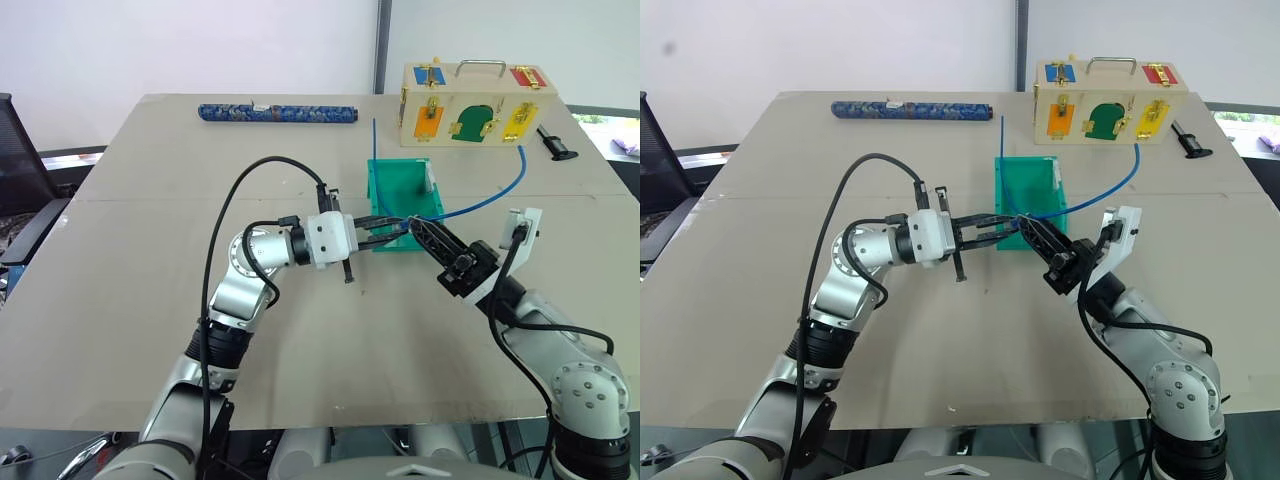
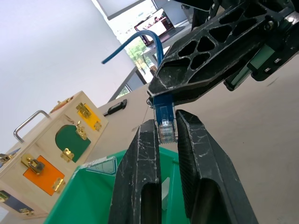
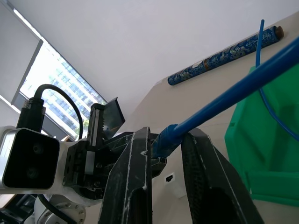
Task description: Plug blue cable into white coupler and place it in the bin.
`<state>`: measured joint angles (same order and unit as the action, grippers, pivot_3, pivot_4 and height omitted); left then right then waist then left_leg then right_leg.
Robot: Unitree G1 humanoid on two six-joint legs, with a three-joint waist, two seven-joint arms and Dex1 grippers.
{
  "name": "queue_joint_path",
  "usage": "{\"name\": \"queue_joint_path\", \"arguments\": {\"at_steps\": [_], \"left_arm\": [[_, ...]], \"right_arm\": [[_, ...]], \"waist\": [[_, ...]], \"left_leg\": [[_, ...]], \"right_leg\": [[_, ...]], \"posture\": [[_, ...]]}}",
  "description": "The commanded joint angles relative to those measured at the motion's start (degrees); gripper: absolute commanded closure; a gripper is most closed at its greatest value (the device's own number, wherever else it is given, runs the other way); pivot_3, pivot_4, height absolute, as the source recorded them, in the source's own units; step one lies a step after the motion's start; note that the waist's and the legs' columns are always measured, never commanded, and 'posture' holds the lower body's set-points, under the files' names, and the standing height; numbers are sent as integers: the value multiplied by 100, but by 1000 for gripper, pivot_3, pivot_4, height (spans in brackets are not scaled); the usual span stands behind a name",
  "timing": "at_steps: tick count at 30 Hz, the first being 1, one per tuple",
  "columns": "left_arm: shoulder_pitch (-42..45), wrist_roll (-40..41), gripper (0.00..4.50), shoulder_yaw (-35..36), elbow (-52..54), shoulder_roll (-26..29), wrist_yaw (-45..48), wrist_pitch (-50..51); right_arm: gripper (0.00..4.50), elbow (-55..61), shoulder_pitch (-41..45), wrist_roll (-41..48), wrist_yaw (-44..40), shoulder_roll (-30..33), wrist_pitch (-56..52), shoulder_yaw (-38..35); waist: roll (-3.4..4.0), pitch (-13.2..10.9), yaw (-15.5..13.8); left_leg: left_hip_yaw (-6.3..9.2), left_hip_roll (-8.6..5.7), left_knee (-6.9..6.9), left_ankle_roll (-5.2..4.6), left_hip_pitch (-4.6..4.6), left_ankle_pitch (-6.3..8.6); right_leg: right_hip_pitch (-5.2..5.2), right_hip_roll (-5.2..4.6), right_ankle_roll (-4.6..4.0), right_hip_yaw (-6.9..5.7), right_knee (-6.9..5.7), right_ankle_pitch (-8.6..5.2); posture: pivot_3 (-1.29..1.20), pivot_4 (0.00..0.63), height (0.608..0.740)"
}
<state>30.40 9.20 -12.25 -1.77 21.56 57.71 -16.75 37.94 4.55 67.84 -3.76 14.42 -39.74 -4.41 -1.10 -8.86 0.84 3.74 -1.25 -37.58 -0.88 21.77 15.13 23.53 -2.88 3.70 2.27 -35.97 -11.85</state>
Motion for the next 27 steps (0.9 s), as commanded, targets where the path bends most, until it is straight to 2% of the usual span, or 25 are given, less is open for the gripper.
{"name": "queue_joint_path", "arguments": {"at_steps": [1, 7, 8, 9, 16, 18, 19, 24, 25, 27], "left_arm": [[12, 27, 4500, -38, 165, -26, -33, -150], [44, 5, 4500, -55, 128, -50, -36, -197], [50, 3, 4500, -55, 119, -50, -30, -208], [54, -3, 4500, -57, 116, -50, -29, -221], [21, 152, 4500, -39, 156, -9, 83, -54], [-99, 385, 3527, 36, 284, 71, 152, 276], [-156, 440, 3211, 93, 321, 108, 125, 393], [-750, 1252, 582, 767, 821, 500, -253, 1950], [-869, 1398, 255, 925, 889, 593, -351, 2244], [-1118, 1525, 255, 1281, 898, 844, -493, 2610]], "right_arm": [[3727, 174, 67, 177, -10, 32, 50, 43], [3727, 147, 73, 263, 12, 63, 50, 49], [4285, 142, 74, 274, 14, 68, 50, 51], [4464, 142, 68, 287, 10, 78, 52, 50], [4464, 123, 63, 352, -16, 140, 68, 41], [4500, 125, 63, 373, -20, 159, 70, 33], [4500, 126, 63, 379, -21, 167, 72, 34], [4500, 114, -10, 344, -92, 231, 102, 16], [4500, 110, -32, 333, -113, 243, 114, 14], [4500, 83, -72, 310, -164, 257, 138, 11]], "waist": [[0, 0, 0], [0, 0, 0], [0, 0, -1], [0, 0, 0], [0, 0, 0], [1, 0, 2], [1, 0, 6], [4, -3, 37], [5, -3, 36], [5, -4, 42]], "left_leg": [[0, 0, 0, 0, 0, 0], [0, 0, 0, 0, 0, 0], [0, 0, 0, 0, 0, 0], [0, 0, 0, 0, 0, 0], [0, 0, 0, 0, 0, 0], [0, 1, 0, 0, 0, 0], [2, 3, 0, 0, 0, 0], [4, 11, 4, -1, 0, 0], [6, 22, 5, -1, -1, 0], [6, 30, 6, -1, -1, 0]], "right_leg": [[0, 0, 0, 0, 0, 0], [0, 0, 0, 0, 0, 0], [0, 0, 0, 0, 0, 0], [0, 0, 0, 0, 0, 0], [0, 0, 0, 0, 0, 0], [0, 0, 0, 0, 0, 0], [0, 0, 0, 0, 0, 0], [4, 3, 0, 3, 0, -1], [4, 3, 0, 2, 0, -1], [4, 6, 1, 0, 0, -1]], "posture": [[0, 150, 740], [0, 150, 740], [0, 150, 740], [0, 150, 740], [0, 150, 740], [0, 150, 740], [0, 150, 740], [0, 150, 740], [0, 150, 740], [0, 150, 740]]}}
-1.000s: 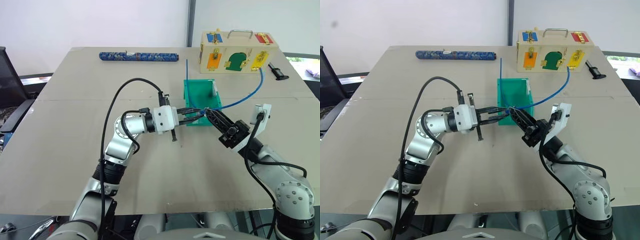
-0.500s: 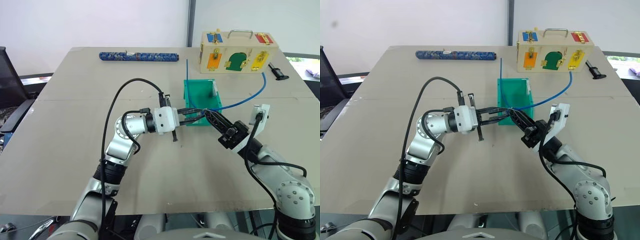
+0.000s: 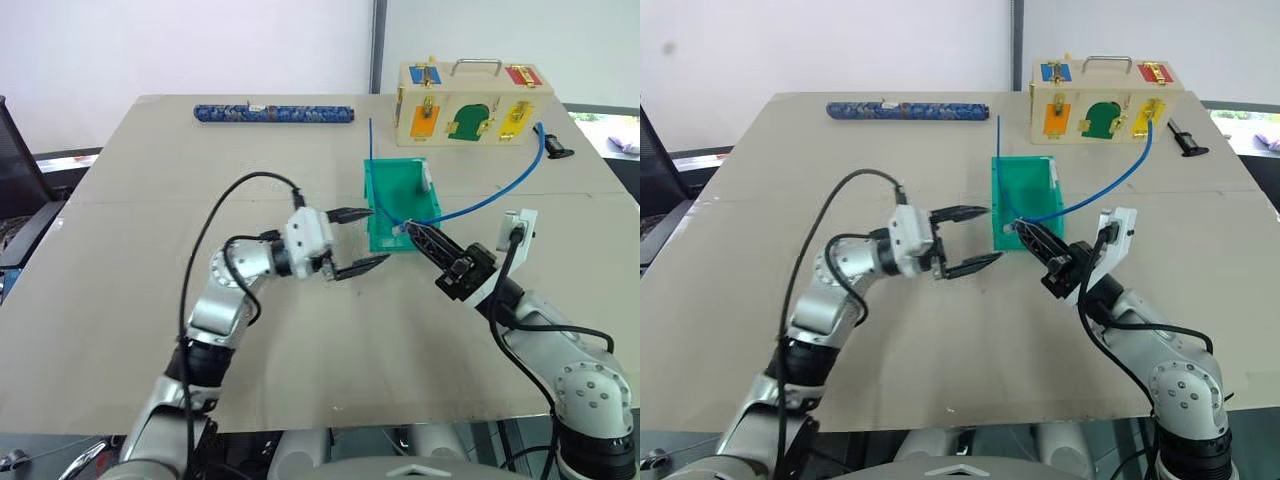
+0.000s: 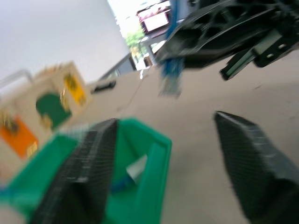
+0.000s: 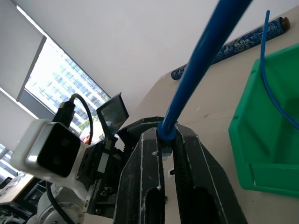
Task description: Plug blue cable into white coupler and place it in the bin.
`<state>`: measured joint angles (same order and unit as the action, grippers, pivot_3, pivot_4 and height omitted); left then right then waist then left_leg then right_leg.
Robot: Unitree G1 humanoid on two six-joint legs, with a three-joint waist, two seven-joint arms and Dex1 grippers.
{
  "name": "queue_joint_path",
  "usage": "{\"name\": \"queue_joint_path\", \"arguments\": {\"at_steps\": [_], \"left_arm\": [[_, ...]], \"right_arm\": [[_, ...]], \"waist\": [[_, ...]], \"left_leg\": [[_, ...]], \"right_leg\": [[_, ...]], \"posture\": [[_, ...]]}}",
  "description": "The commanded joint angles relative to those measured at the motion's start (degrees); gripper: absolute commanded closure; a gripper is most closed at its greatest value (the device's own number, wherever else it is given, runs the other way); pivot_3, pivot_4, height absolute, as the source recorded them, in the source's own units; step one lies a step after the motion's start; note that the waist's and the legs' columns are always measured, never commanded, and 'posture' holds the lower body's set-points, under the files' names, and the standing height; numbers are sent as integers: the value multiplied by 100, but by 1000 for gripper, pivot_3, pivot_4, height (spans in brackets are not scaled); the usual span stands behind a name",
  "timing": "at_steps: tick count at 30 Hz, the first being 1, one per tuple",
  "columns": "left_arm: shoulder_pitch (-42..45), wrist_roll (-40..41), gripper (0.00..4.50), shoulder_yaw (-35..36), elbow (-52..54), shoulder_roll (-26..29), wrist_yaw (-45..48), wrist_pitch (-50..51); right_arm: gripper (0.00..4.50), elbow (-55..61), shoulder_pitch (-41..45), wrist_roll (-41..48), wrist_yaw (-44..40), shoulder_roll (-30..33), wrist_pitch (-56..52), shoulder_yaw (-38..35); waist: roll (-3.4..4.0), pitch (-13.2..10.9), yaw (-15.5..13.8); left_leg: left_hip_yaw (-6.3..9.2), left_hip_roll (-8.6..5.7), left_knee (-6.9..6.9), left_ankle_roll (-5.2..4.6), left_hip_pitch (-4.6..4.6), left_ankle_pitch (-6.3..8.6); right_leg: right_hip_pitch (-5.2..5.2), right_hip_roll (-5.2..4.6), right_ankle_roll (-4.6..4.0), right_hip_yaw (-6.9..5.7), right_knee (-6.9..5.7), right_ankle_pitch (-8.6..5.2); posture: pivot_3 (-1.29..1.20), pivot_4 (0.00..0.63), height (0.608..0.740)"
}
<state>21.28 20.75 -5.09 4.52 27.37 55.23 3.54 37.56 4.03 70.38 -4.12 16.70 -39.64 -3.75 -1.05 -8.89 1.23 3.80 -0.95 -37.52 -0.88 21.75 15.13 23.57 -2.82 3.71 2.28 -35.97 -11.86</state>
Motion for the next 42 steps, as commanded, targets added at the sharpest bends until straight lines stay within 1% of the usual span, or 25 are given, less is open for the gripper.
{"name": "queue_joint_path", "arguments": {"at_steps": [1, 3, 5, 10, 14, 18, 25, 28, 30, 31, 33, 34, 35, 38, 42], "left_arm": [[-302, 434, 255, 726, 243, 379, -289, 746], [-474, 435, 255, 982, 69, 619, -286, 895], [-644, 394, 255, 1061, -108, 817, -137, 929], [-810, 177, 255, 917, -541, 927, 93, 783], [-689, -118, 255, 679, -955, 841, 216, 492], [-304, -494, 255, 457, -1566, 701, 138, 145], [48, -772, 255, 274, -2233, 394, 164, -208], [133, -887, 1105, 196, -2415, 254, 116, -317], [164, -973, 2059, 163, -2545, 206, 114, -422], [170, -985, 2385, 169, -2601, 196, 129, -470], [193, -982, 3562, 193, -2691, 193, 187, -572], [193, -953, 3809, 210, -2703, 191, 231, -619], [194, -885, 4180, 231, -2687, 183, 313, -647], [161, -629, 4151, 256, -2480, 121, 645, -703], [127, -585, 4151, -36, -2052, 28, 1041, -546]], "right_arm": [[4500, 106, -33, 38, -153, 29, 139, -49], [4500, 70, -51, 7, -207, 16, 152, -21], [4500, 20, -60, -41, -284, 15, 156, 23], [4500, -92, -10, -200, -435, 21, 156, 117], [4500, -96, -1, -264, -468, 22, 173, 112], [4500, -41, -60, -325, -457, 32, 191, 117], [4500, 148, -237, -407, -353, 7, 248, 115], [4500, 195, -298, -443, -329, 3, 258, 125], [4500, 207, -307, -449, -318, 20, 262, 117], [4500, 208, -303, -443, -314, 36, 261, 97], [4500, 196, -296, -435, -315, 63, 262, 58], [4500, 202, -306, -432, -317, 75, 263, 45], [4500, 204, -314, -437, -323, 88, 264, 37], [4500, 213, -307, -712, -467, 222, 325, 60], [4500, 112, -245, -1387, -984, 555, 551, 138]], "waist": [[1, -1, 0], [2, -1, 1], [2, -1, -5], [2, -2, -54], [2, -2, -44], [2, -2, -51], [2, -2, -38], [1, -2, -41], [1, -2, -41], [1, -1, -41], [1, -1, -40], [1, -1, -40], [1, -1, -40], [1, -1, -40], [1, -2, -47]], "left_leg": [[0, 1, 1, 0, 0, 0], [-2, 2, 1, 0, -1, 0], [-3, 2, 1, 0, -1, 0], [-16, 0, 1, 0, 2, 0], [-22, 1, 4, 1, 1, 0], [-22, 0, 5, 1, 2, 0], [-20, 0, 7, 1, 2, 0], [-18, 0, 7, 0, 2, 0], [-18, 1, 7, 0, 2, 0], [-18, 1, 7, 0, 2, 0], [-17, 1, 7, 0, 1, 0], [-17, 1, 7, 0, 1, 0], [-16, 1, 7, 0, 1, 0], [-15, 1, 7, 0, 2, 0], [-20, -1, 6, 0, 5, 0]], "right_leg": [[0, 1, 0, 0, 0, 0], [0, 2, 0, 0, 0, 0], [1, 2, 0, 0, 1, -1], [1, -2, -2, 0, 6, -1], [2, 0, -2, 0, 6, -1], [2, 0, -2, -3, 5, 0], [5, -2, -2, 3, 6, 1], [5, -2, -2, 3, 6, 1], [5, -2, -1, 2, 5, 1], [5, -2, -1, 2, 5, 1], [5, -2, -1, 3, 4, 1], [5, -2, -1, 3, 4, 1], [5, -2, -1, 3, 4, 1], [5, -2, -1, 3, 5, 1], [5, -4, -1, 2, 6, 1]], "posture": [[0, 150, 740], [0, 150, 740], [0, 150, 740], [0, 150, 740], [0, 150, 740], [0, 150, 740], [0, 150, 740], [0, 150, 740], [0, 150, 740], [0, 150, 740], [0, 150, 740], [0, 150, 740], [0, 150, 740], [0, 150, 740], [0, 150, 740]]}}
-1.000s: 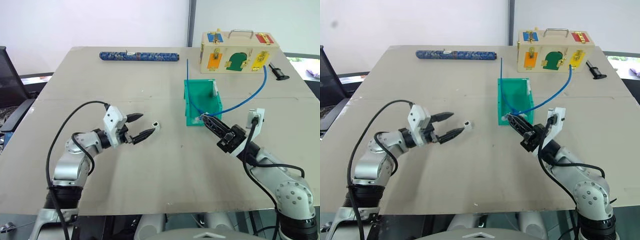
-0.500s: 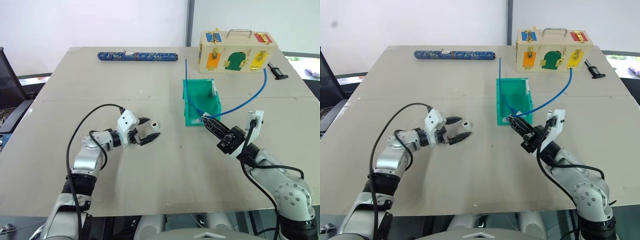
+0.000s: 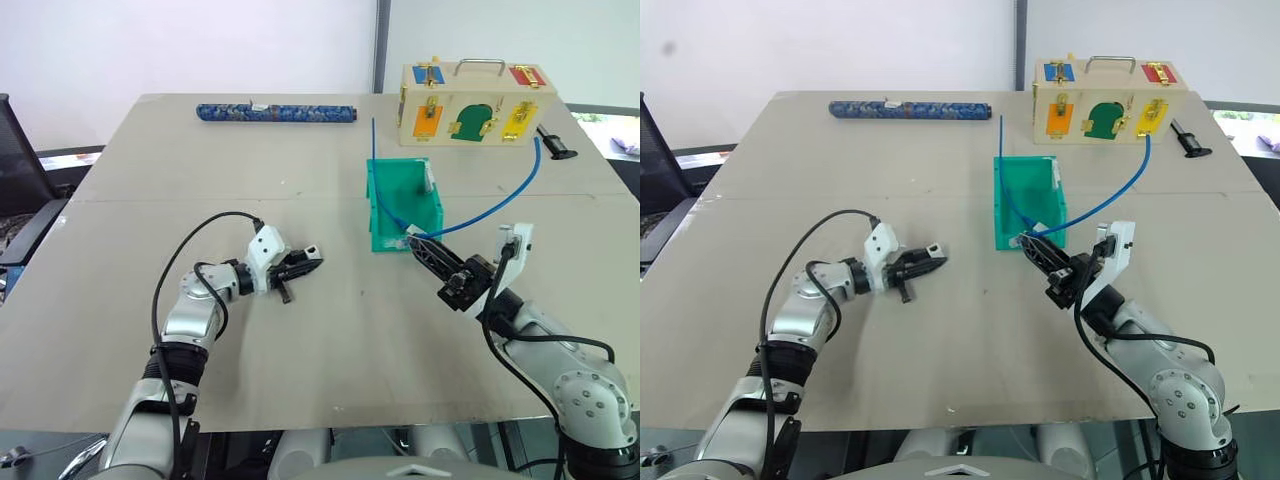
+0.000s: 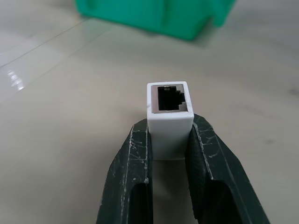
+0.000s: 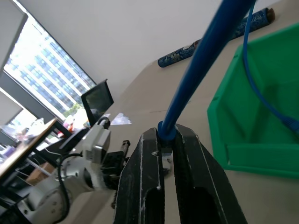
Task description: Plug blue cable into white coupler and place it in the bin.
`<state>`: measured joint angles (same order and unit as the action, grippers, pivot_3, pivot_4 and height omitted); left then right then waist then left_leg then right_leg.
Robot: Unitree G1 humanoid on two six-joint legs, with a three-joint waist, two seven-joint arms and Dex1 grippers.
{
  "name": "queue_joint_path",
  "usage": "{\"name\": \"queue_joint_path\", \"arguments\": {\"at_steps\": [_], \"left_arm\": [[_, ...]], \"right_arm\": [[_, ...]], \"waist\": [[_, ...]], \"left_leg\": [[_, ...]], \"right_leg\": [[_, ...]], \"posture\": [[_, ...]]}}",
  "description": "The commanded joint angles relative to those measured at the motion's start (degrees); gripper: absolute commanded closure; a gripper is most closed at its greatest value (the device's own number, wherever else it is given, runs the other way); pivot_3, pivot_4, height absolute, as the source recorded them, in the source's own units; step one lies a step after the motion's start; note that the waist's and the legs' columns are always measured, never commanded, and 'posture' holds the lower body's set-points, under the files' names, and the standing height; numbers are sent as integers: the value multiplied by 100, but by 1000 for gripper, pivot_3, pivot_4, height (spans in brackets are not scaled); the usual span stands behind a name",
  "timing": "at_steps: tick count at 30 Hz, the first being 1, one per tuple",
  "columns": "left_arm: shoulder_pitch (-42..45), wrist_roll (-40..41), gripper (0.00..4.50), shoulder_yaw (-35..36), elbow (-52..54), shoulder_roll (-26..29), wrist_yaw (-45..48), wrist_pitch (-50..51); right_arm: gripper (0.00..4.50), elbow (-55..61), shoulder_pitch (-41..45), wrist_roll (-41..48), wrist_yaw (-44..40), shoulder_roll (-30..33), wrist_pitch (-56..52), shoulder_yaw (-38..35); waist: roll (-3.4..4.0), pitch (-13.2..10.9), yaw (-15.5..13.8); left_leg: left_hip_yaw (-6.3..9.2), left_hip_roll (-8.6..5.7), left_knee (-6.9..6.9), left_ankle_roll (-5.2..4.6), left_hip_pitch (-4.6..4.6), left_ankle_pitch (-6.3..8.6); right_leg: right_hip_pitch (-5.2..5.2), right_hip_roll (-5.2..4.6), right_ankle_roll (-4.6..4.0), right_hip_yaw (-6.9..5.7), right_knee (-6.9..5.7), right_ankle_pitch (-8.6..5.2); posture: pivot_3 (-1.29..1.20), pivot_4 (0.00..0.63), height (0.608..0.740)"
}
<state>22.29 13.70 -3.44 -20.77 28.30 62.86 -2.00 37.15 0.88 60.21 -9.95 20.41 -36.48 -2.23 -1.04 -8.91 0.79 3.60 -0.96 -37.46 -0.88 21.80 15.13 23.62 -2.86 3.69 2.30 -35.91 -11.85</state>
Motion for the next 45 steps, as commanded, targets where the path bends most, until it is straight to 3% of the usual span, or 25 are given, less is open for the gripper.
{"name": "queue_joint_path", "arguments": {"at_steps": [1, 6, 12, 22, 33, 45], "left_arm": [[44, 107, 4151, -295, 578, -109, 329, 75], [253, -227, 4151, -841, 833, -334, 344, 231], [667, -553, 4151, -1198, 441, -514, 334, 211], [923, -844, 4151, -1384, -93, -512, 576, -256], [844, -840, 4151, -1411, -1, -521, 537, -225], [856, -840, 4151, -1423, -63, -561, 502, -228]], "right_arm": [[4500, 103, 108, -518, -557, 322, 249, -3], [4500, -129, 431, -1313, -1360, 1098, 258, 183], [4500, -742, 1213, -2381, -2405, 1763, 352, 981], [4500, -1953, 2612, -3433, -3700, 1508, 779, 1924], [4500, -2875, 3110, -4124, -4609, 1207, 1082, 2374], [4500, -3359, 3333, -4597, -5288, 1313, 1121, 2478]], "waist": [[0, 0, -5], [0, 0, 2], [-1, -1, 16], [-1, -1, 2], [-1, -1, 2], [-1, -1, 1]], "left_leg": [[-2, -1, 0, 0, 0, 0], [-10, -10, -2, 0, -2, 0], [-10, -21, -2, 0, -1, 0], [-6, -27, -5, 0, 6, 0], [2, -30, -5, 0, 7, -1], [7, -31, -6, 1, 6, -1]], "right_leg": [[0, 0, 0, -1, 0, 0], [-2, 1, 0, 0, -1, 0], [-1, 5, 0, -5, -2, 0], [1, 1, 0, -9, 1, 0], [2, -3, -1, -15, -3, 1], [1, -4, -1, -15, -3, 1]], "posture": [[0, 150, 740], [0, 150, 740], [0, 150, 740], [0, 150, 740], [0, 150, 740], [0, 150, 740]]}}
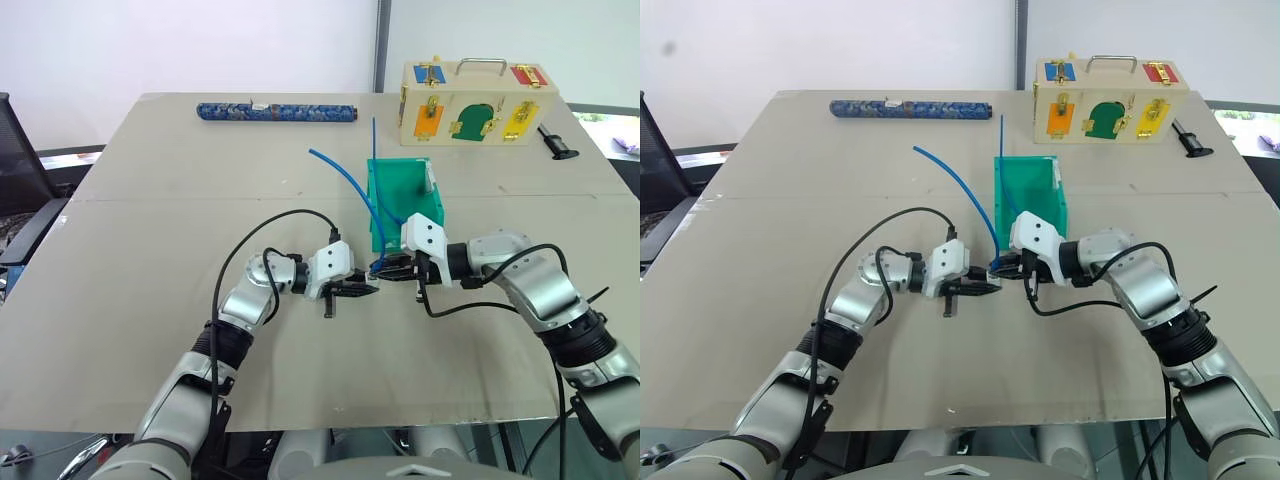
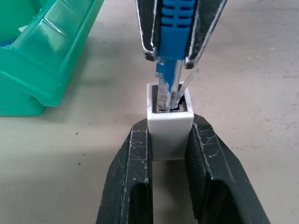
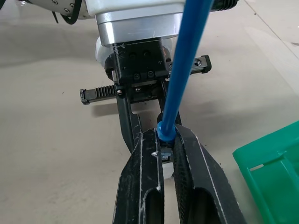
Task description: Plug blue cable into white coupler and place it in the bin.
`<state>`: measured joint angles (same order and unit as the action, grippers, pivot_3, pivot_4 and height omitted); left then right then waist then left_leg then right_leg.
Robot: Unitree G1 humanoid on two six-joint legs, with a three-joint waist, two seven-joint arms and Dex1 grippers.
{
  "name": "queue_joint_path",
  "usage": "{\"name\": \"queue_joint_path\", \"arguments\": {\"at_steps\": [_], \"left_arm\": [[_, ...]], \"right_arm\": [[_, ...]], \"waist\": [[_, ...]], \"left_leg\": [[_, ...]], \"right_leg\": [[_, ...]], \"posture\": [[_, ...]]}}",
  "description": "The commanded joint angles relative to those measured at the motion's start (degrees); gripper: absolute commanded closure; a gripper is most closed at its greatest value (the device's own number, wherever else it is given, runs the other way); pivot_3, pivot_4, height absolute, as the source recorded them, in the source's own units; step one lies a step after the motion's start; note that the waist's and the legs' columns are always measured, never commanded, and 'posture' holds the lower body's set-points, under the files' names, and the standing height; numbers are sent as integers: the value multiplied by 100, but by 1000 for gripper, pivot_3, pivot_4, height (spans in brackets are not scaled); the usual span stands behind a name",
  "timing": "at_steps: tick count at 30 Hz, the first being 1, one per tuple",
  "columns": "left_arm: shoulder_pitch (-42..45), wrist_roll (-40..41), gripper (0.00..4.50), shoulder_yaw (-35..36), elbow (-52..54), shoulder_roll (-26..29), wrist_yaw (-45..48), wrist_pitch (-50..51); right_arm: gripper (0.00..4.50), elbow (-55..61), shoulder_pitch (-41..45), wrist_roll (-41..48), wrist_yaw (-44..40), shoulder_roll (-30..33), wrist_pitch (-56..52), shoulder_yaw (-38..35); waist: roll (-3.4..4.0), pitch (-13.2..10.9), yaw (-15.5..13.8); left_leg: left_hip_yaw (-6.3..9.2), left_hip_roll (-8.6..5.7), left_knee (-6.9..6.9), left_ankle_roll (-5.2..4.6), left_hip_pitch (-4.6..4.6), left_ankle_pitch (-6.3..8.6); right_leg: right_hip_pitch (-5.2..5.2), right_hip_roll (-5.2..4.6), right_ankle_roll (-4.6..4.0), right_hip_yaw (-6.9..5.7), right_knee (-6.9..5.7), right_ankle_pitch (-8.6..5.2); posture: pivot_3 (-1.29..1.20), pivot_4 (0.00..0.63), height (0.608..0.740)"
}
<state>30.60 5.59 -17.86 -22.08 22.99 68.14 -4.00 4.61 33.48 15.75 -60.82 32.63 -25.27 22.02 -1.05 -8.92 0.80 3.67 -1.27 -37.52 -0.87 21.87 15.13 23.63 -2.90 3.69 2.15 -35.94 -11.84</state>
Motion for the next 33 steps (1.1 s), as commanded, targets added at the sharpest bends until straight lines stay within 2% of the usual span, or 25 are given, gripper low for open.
{"name": "queue_joint_path", "arguments": {"at_steps": [1, 22, 33], "left_arm": [[27, -28, 4151, 17, 61, -33, -27, -31], [-27, -28, 4151, 13, 105, -44, -139, -73], [-86, -10, 4151, 12, 192, -34, -183, -42]], "right_arm": [[4500, -134, 96, -169, -258, 101, -10, 68], [4500, -637, 427, -497, -982, -265, -416, 511], [4500, -1193, 20, -1174, -1079, -180, 189, 940]], "waist": [[0, 0, -2], [1, 4, -1], [4, 37, 2]], "left_leg": [[0, 0, 0, 0, 0, 0], [7, -3, -1, 0, -6, 0], [7, -3, -1, 0, -16, 0]], "right_leg": [[0, 0, 0, 0, 0, 0], [-2, -3, 0, 0, -3, 0], [-11, -3, 0, 0, -4, 0]], "posture": [[0, 150, 740], [0, 150, 740], [0, 150, 740]]}}
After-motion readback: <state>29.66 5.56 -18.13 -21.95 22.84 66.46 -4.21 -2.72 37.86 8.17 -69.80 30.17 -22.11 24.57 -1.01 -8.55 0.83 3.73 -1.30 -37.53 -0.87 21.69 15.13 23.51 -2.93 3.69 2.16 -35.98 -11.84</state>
